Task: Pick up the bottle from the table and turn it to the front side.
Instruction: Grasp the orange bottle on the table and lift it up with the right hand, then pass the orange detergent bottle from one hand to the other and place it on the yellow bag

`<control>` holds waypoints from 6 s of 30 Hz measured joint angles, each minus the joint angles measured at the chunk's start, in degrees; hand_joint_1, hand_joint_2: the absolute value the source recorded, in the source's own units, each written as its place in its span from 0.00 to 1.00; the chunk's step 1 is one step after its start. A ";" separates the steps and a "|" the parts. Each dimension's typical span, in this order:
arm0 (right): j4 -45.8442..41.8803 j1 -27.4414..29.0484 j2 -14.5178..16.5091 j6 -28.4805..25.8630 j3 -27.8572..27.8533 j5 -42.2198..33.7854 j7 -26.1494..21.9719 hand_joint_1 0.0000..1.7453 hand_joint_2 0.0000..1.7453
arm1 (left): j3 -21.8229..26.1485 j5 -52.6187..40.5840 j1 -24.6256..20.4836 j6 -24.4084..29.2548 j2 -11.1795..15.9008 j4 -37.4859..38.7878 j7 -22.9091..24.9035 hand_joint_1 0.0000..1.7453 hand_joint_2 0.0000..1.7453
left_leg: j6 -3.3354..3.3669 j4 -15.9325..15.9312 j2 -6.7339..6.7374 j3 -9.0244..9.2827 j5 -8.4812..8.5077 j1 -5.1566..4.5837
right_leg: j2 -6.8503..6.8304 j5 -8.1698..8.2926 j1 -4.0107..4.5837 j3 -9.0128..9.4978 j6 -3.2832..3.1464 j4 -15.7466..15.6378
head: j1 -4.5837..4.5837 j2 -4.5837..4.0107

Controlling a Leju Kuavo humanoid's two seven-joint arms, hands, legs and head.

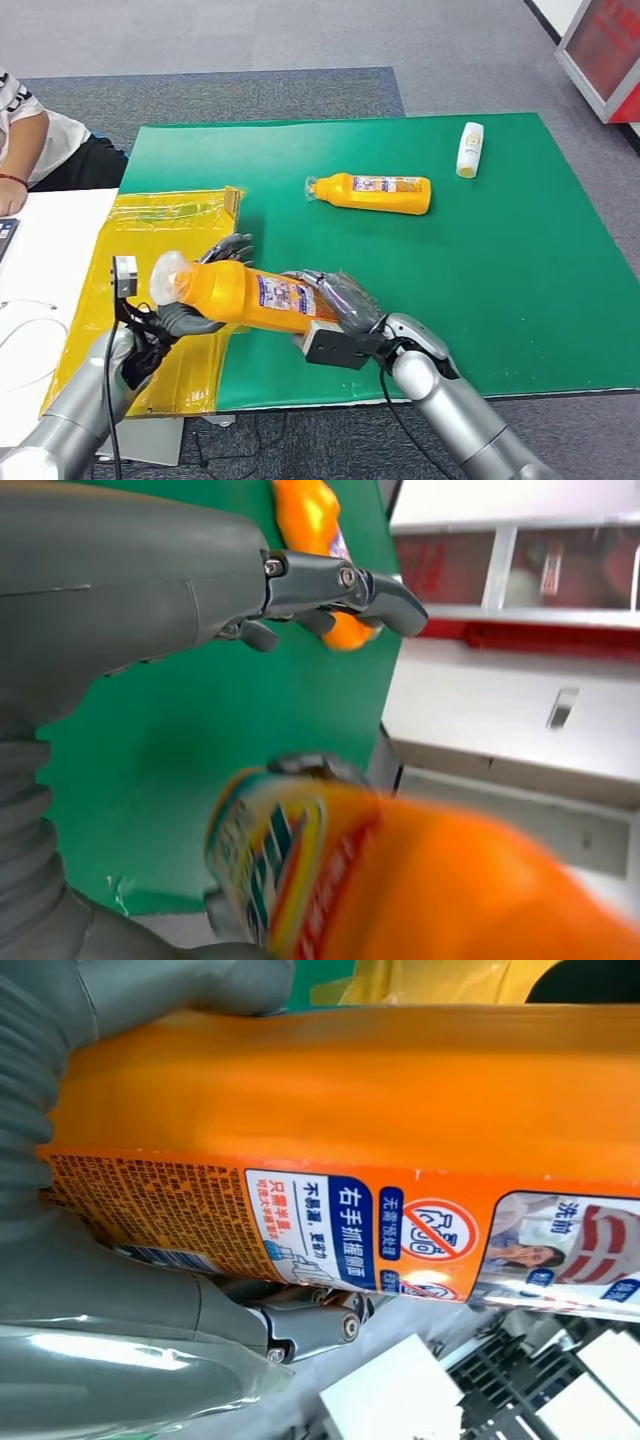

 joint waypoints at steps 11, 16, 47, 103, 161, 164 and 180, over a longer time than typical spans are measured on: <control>5.26 -2.34 1.27 -1.00 0.10 -0.28 0.69 0.97 1.00 | -5.75 3.04 -3.18 -3.90 0.36 0.06 -0.08 0.00 1.00 | 0.00 0.00 0.00 -0.01 0.00 0.00 | 0.00 -0.01 0.00 -0.02 -0.01 0.00 | 0.00 -0.01; 6.44 -2.52 1.60 -1.55 0.12 0.34 0.92 0.96 1.00 | -6.72 3.72 -3.35 -4.56 0.81 0.06 -1.04 0.00 1.00 | 0.00 0.00 0.00 -0.01 0.00 0.00 | 0.00 -0.01 0.00 -0.02 -0.01 0.00 | -0.01 0.00; 6.68 -3.09 3.86 0.78 1.52 -1.27 3.15 0.97 1.00 | -7.10 4.44 -4.14 -4.75 -0.79 0.79 -5.12 0.00 1.00 | -0.01 0.00 0.00 -0.01 0.00 0.00 | 0.00 -0.01 0.00 -0.03 -0.01 0.01 | -0.01 0.00; 9.40 -2.94 4.84 8.57 -0.42 -15.49 2.88 0.00 1.00 | -4.70 -8.33 -1.46 -0.31 -1.15 -1.77 -11.54 1.00 1.00 | -0.01 0.00 0.01 0.00 0.01 0.00 | 0.01 -0.01 0.00 -0.04 -0.01 0.01 | 0.00 0.00; 16.01 -7.26 7.47 2.21 0.39 -21.60 3.97 0.00 1.00 | -65.54 -8.13 -49.53 -4.29 10.49 10.11 28.95 1.00 1.00 | -0.06 0.01 0.01 -0.19 0.29 0.02 | 0.03 0.27 0.02 -0.25 -0.10 0.05 | -0.01 0.00; 16.01 -7.21 7.45 1.50 -0.17 -20.92 4.04 0.00 1.00 | -65.77 -11.70 -47.59 -0.97 8.11 13.21 26.33 1.00 1.00 | -0.06 0.01 0.01 -0.20 0.29 0.02 | 0.03 0.27 0.02 -0.26 -0.10 0.05 | -0.01 0.00; 15.48 -5.40 6.83 0.34 -1.90 -20.08 4.23 0.00 1.00 | -63.40 -12.25 -42.69 4.83 2.85 22.79 23.05 0.00 1.00 | -0.06 0.01 0.02 -0.18 0.29 0.03 | 0.04 0.29 0.02 -0.24 -0.10 0.05 | -0.01 0.00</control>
